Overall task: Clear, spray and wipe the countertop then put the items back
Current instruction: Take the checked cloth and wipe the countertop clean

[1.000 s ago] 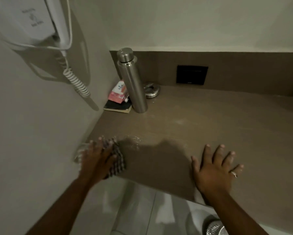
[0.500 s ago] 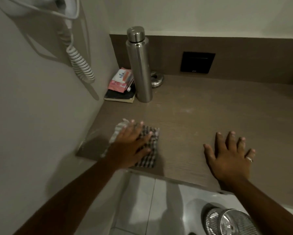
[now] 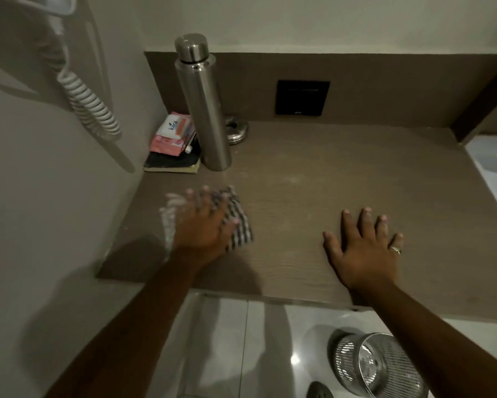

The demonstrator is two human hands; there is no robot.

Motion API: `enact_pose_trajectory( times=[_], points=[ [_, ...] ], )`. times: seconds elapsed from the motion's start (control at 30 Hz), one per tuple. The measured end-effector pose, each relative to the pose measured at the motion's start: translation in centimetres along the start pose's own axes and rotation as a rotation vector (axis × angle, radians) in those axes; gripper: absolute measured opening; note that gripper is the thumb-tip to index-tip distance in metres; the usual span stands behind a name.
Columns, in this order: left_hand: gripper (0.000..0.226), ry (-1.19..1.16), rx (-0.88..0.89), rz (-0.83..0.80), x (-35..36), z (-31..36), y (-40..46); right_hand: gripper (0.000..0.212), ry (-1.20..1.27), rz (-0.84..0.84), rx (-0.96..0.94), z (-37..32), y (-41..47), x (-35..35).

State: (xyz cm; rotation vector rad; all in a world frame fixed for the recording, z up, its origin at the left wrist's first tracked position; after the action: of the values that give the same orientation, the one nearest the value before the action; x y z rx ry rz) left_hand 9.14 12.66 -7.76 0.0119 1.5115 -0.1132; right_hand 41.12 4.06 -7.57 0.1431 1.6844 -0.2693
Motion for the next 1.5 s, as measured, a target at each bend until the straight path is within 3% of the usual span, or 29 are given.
enact_pose_trajectory(
  times=[0.1,0.27,0.4,0.53,0.73,0.97,1.07,1.17,1.23,1.37,1.5],
  points=[
    [0.069,0.147,0.392,-0.007,-0.9,-1.1,-3.3,0.075,-0.006,0.009,-0.009,0.2,-0.1,0.1],
    [0.091,0.214,0.132,-0.099,-2.9,-11.4,-2.6,0.075,-0.001,0.015,-0.016,0.3,0.1,0.4],
    [0.084,0.177,0.032,-0.096,-2.0,-11.0,-4.2,0.076,-0.007,0.028,-0.024,0.4,0.1,0.5],
    [0.082,0.201,0.099,-0.117,-1.5,-11.9,-6.1,0.077,-0.006,0.031,-0.013,0.4,0.2,0.6],
    [0.08,0.074,-0.105,-0.062,-2.8,-9.3,1.4,0.077,0.012,0.03,-0.012,0.2,0.1,0.2],
    [0.073,0.22,0.082,-0.071,0.4,-14.2,-3.0,0.078,0.041,0.02,-0.024,0.0,0.2,0.2],
    [0.063,0.2,-0.022,-0.126,1.9,-13.8,2.4,0.078,0.053,0.021,-0.024,0.1,0.2,0.4],
    [0.074,0.108,-0.16,-0.126,2.0,-14.3,3.8,0.078,0.062,0.035,-0.032,0.2,0.1,0.4],
    [0.081,0.13,-0.096,-0.118,2.1,-15.3,0.8,0.078,0.058,0.03,-0.037,0.2,0.2,0.5],
    [0.098,0.175,0.005,-0.276,3.2,-16.0,-4.2,0.078,0.055,0.045,-0.049,0.4,0.1,0.5],
    [0.083,0.173,-0.018,-0.068,-1.4,-11.4,-0.7,0.078,0.038,0.048,-0.05,0.3,0.3,0.7]
  ],
)
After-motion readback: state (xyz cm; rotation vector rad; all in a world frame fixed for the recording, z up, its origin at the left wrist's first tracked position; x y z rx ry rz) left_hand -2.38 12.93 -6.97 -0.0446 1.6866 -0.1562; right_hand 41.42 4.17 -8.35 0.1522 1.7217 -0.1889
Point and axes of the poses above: each hand's wrist, its own y-axis towards the middle knuckle, its own x-axis out of the palm, z = x × y, the point moved 7 cm from there along y, towards the middle knuckle, and after that the axes turned 4 degrees about -x, right-handed, at the moved point
